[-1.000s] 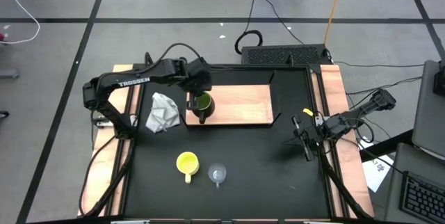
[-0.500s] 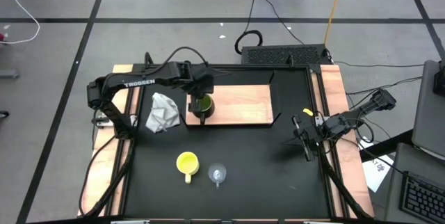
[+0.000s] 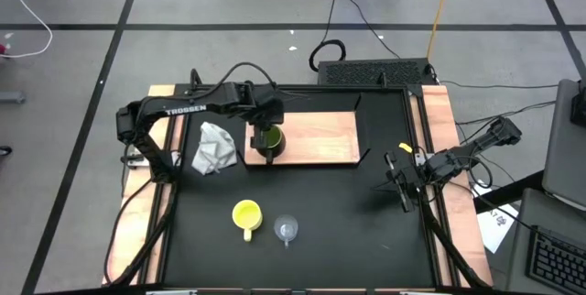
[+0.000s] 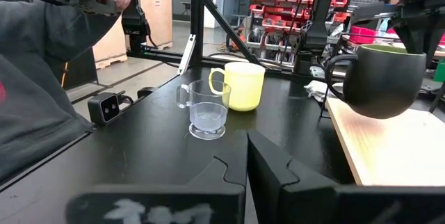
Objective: Stack small to large cups/mugs on shelf
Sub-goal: Put the black mug on the shelf
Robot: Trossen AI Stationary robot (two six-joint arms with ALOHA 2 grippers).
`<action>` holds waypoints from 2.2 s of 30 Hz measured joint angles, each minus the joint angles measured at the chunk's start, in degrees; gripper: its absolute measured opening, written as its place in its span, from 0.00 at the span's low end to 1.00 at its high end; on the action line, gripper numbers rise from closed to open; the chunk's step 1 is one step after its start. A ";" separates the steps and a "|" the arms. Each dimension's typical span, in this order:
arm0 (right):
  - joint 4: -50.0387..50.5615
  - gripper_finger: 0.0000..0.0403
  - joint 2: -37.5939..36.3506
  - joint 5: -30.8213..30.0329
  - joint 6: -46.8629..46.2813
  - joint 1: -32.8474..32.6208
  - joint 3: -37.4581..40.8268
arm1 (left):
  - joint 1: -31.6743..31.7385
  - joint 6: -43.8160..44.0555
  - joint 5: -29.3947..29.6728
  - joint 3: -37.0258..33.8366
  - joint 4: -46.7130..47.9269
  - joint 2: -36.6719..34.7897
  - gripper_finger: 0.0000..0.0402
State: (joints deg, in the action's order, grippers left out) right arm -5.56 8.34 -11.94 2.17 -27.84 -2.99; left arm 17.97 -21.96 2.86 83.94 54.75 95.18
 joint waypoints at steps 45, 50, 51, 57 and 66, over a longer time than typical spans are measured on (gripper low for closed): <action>-0.19 0.00 -0.02 0.00 0.03 -0.02 -0.01 | 0.05 1.33 1.71 -3.86 -2.19 0.13 0.12; -0.20 0.00 -0.02 0.00 0.02 0.00 -0.01 | 0.13 1.55 1.74 -3.86 -2.67 0.11 0.19; -0.20 0.00 -0.02 0.00 0.03 0.00 0.01 | 0.29 1.57 1.74 -3.86 -2.70 0.11 0.20; -0.20 0.00 -0.02 0.00 0.02 -0.02 0.01 | 1.70 2.77 1.62 -3.86 -3.16 0.11 0.22; -0.19 0.00 -0.01 0.00 0.02 -0.02 0.00 | 2.85 3.03 1.46 -3.86 -4.97 -0.09 0.22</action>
State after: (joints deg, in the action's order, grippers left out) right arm -5.75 8.32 -11.94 2.20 -27.86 -3.00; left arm 20.82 -18.93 4.32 80.07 49.78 95.09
